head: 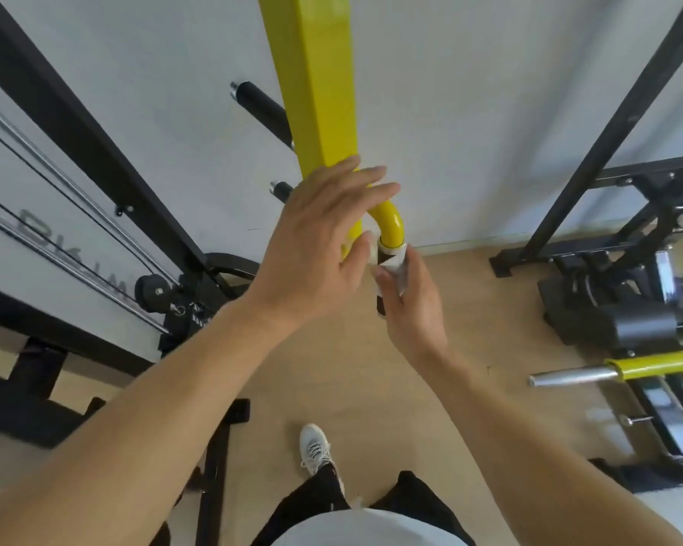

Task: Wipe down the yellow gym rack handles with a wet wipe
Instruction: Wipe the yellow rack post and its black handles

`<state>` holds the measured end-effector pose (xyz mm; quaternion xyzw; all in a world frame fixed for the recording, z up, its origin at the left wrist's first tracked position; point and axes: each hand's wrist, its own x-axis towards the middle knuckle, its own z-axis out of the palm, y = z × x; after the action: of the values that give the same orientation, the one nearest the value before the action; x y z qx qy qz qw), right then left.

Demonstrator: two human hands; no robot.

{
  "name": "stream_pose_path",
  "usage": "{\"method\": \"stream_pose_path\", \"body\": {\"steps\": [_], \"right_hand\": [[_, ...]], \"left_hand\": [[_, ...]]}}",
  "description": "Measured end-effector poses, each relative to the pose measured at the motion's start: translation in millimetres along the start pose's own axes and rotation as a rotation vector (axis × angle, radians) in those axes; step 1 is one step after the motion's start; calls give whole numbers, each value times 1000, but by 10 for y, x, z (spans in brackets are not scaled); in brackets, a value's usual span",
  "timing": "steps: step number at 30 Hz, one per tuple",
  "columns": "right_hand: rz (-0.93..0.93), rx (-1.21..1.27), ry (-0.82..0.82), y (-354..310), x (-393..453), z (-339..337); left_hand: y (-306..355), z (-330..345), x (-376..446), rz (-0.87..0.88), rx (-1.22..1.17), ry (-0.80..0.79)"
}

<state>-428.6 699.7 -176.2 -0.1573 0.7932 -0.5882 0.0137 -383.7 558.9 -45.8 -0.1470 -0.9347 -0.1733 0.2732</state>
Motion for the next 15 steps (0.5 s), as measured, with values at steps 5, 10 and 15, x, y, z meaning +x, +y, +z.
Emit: {"method": "stream_pose_path", "body": {"steps": [5, 10, 15], "right_hand": [[-13, -161, -35, 219, 34, 62], [-131, 15, 62, -182, 189, 9], [31, -2, -5, 163, 70, 65]], "left_hand": [[-100, 192, 60, 2, 221, -253], [-117, 238, 55, 33, 130, -224], [-75, 310, 43, -16, 25, -188]]}}
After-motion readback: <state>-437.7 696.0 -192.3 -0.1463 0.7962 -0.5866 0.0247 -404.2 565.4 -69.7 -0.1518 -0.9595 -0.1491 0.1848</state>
